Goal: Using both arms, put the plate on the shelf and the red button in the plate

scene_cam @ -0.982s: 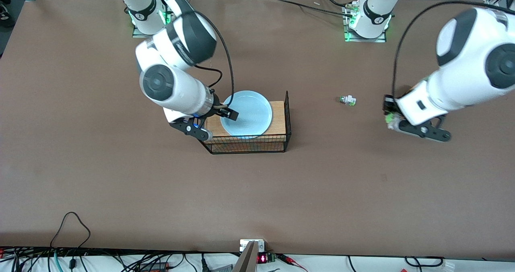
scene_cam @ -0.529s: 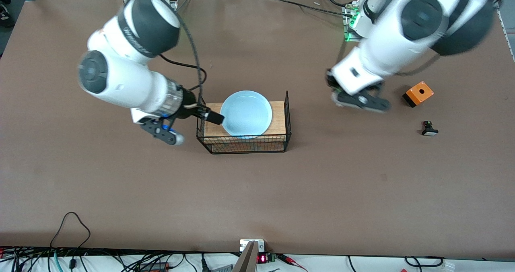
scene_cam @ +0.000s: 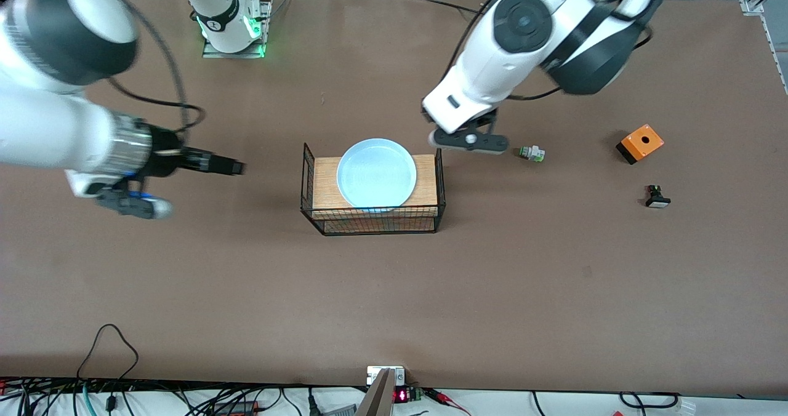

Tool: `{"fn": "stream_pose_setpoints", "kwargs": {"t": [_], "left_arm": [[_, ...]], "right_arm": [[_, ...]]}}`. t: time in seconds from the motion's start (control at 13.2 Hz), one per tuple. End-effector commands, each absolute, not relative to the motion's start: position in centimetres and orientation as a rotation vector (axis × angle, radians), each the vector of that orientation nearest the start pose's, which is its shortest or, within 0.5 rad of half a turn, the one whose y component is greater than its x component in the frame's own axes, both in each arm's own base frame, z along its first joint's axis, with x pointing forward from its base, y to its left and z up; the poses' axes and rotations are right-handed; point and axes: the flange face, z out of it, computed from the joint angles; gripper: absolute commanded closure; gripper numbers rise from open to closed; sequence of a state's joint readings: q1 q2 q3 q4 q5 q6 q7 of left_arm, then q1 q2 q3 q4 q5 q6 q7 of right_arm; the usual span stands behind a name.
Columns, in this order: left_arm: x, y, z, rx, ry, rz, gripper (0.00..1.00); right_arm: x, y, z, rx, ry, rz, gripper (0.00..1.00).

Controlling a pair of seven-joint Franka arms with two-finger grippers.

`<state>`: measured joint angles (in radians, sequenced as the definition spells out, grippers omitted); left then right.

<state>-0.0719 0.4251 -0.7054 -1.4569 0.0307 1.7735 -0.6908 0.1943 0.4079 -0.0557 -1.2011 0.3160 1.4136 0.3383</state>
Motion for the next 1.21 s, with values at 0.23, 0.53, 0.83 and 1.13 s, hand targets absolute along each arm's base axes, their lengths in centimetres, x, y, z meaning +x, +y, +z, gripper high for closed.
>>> {"fn": "stream_pose_setpoints", "kwargs": {"t": [0.23,0.53,0.83,1.13], "left_arm": [[52.1,-44.7,45.0,-3.322,0.131,0.247,1.00],[51.9,-47.9,43.0,-3.319,0.155,0.264,1.00],[50.8,-51.2,40.6,-3.256,0.143,0.197,1.00],[51.7,-51.7,39.6,-3.263,0.115,0.198,1.00]], "right_arm": [[62.3,9.7,58.7,-3.145,-0.219,0.233,0.00],[62.3,7.0,59.2,-3.138,-0.279,0.239,0.00],[60.9,5.1,59.0,-3.193,-0.410,0.325,0.00],[55.7,5.0,57.0,-3.192,-0.459,0.218,0.00]]}}
